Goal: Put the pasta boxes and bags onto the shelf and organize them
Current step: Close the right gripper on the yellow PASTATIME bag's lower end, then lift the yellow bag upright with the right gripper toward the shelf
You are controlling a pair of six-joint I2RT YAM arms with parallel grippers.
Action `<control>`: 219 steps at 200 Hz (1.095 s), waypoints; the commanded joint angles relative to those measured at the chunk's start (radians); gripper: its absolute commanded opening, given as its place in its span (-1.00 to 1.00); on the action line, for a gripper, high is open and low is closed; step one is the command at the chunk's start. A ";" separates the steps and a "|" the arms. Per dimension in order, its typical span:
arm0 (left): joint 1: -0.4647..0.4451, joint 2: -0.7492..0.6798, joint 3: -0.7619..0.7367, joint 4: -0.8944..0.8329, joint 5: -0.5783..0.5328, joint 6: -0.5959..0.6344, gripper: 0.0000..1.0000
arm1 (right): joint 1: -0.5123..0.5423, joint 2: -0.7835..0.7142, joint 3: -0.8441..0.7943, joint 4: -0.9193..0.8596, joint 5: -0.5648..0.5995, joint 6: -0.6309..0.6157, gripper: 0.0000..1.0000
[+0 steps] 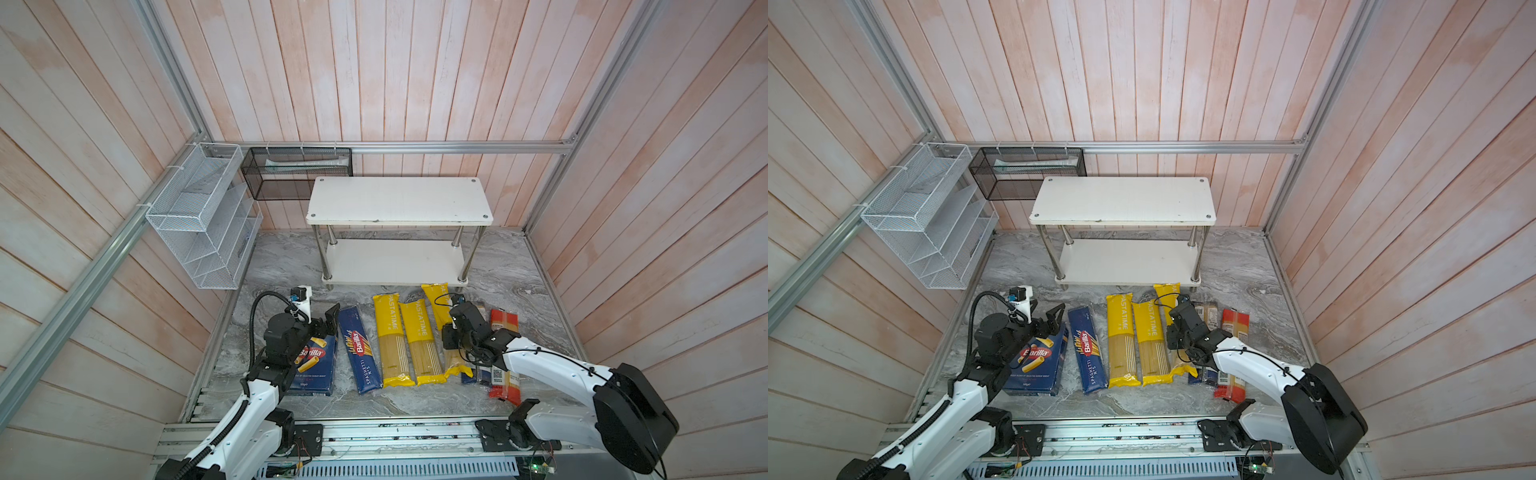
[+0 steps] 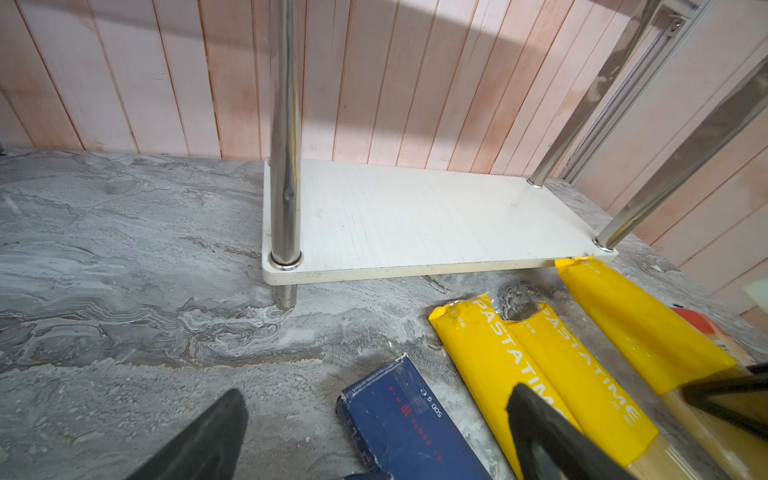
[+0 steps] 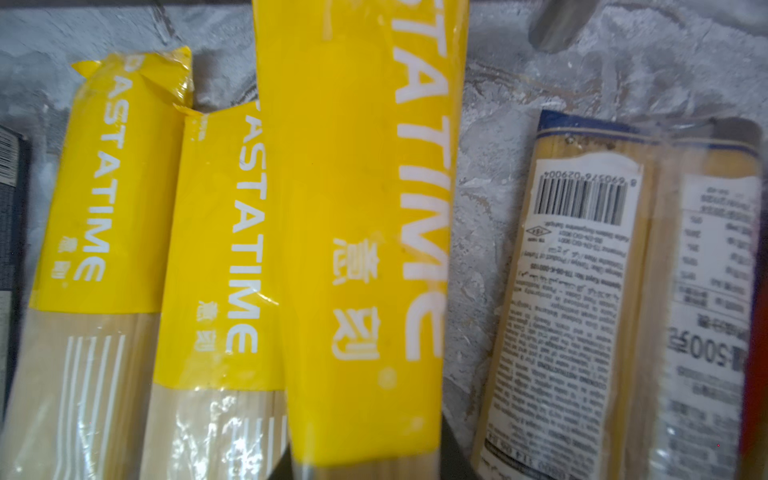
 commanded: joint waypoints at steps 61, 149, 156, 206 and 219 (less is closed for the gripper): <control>-0.004 -0.006 -0.007 0.015 0.039 0.012 0.99 | 0.006 -0.119 0.065 -0.007 -0.042 0.005 -0.84; -0.005 -0.001 -0.007 0.016 0.063 0.020 0.99 | 0.006 -0.187 0.161 -0.120 -0.117 -0.014 -0.86; -0.005 -0.001 -0.005 0.016 0.064 0.020 0.99 | 0.006 -0.196 0.170 -0.132 -0.120 -0.014 -0.86; -0.005 0.047 0.020 0.012 0.106 0.038 0.99 | 0.004 -0.251 0.237 -0.234 -0.132 -0.031 -0.86; -0.004 0.054 0.024 0.012 0.107 0.039 0.99 | 0.006 -0.265 0.249 -0.248 -0.136 -0.033 -0.88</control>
